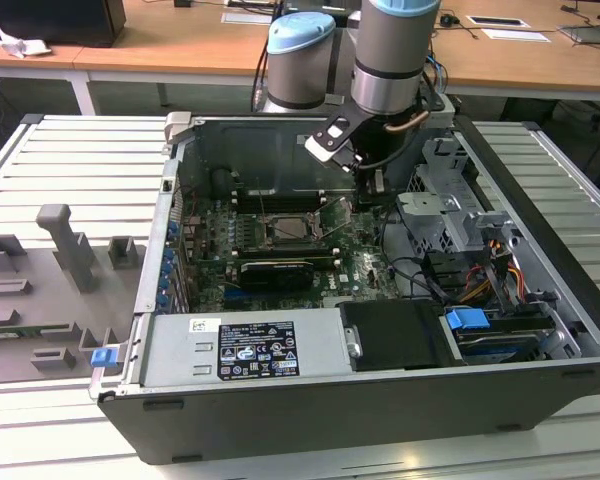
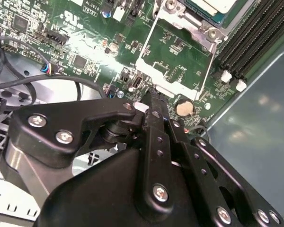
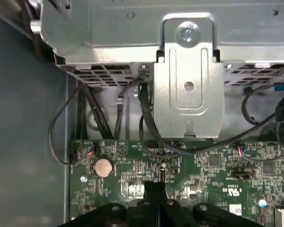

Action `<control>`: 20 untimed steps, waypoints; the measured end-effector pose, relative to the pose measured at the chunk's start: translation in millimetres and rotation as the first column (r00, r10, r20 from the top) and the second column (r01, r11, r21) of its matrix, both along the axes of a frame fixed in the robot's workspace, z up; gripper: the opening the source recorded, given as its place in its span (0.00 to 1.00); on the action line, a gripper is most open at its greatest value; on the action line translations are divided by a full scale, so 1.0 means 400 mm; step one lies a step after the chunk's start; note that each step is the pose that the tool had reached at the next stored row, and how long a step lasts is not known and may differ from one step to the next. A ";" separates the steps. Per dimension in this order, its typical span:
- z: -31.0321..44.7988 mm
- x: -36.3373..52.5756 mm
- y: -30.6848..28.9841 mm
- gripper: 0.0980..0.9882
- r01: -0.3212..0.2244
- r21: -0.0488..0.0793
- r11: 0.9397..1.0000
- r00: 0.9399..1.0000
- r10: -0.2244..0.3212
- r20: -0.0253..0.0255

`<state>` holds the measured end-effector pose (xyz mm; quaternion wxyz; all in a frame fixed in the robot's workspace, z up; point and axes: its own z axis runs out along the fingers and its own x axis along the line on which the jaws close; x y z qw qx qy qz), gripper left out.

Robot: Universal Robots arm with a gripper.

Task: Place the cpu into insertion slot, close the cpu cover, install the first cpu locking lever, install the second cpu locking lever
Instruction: 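Close the cpu cover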

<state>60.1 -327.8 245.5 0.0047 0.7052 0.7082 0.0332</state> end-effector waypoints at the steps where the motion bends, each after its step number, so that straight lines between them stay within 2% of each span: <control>1: -0.005 0.000 0.000 0.01 -0.003 0.000 1.000 1.000 0.003 0.000; 3: -0.017 0.000 0.000 0.01 -0.011 0.003 1.000 1.000 0.011 0.000; 4: -0.017 -0.005 0.000 0.01 -0.013 0.005 1.000 1.000 0.013 0.000; 6: -0.017 -0.029 0.000 0.01 -0.013 0.006 1.000 1.000 0.013 0.000; 20: -0.017 -0.067 0.000 0.01 -0.016 0.006 1.000 1.000 0.016 0.000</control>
